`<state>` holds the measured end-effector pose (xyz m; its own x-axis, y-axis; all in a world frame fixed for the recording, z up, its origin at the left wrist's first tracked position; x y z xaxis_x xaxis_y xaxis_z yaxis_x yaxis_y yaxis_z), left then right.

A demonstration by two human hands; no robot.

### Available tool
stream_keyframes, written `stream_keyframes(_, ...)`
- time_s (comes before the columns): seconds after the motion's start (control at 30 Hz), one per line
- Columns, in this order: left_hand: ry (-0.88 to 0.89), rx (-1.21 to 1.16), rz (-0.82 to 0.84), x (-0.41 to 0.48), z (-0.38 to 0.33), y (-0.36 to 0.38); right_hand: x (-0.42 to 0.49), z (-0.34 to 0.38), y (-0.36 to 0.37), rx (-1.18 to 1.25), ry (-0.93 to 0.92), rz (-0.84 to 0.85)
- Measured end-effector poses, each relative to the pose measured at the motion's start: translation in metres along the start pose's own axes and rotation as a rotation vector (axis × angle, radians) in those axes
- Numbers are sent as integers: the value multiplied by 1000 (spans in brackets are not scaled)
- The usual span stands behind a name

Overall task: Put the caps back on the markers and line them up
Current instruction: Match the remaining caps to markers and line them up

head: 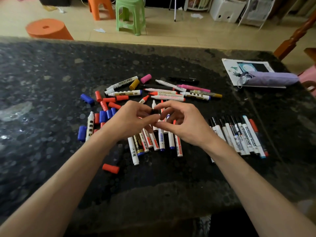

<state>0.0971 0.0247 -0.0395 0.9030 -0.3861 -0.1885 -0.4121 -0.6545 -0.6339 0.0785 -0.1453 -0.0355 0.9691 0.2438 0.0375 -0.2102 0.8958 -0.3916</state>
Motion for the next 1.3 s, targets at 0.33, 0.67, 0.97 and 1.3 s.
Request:
stream_keyframes(0.33,-221,75,-164,3,30,-23,16,-27,27,-466,226,-81)
stream_keyframes(0.67,-240,-40,-171,-5,35,-42,33,-25,33,-579,410,-198)
stream_keyframes(0.97,-197,-302,-64,-10,34,-37,6,-9,-28,-250,110,-236)
stream_keyframes(1.3,-176,-282,-6,-4,18,-23,-14,-7,-49,-376,-102,-222)
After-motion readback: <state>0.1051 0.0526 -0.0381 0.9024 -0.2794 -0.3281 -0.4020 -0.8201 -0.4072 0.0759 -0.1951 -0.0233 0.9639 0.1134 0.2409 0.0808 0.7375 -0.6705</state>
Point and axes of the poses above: each hand's wrist, its own x-axis towards the middle knuckle, its own y-axis out of the palm, z = x × y, the point moved 5 cm from there along x, towards the middle knuckle, and after that the axes turned 10 degrees about x, right-handed, at the moved point
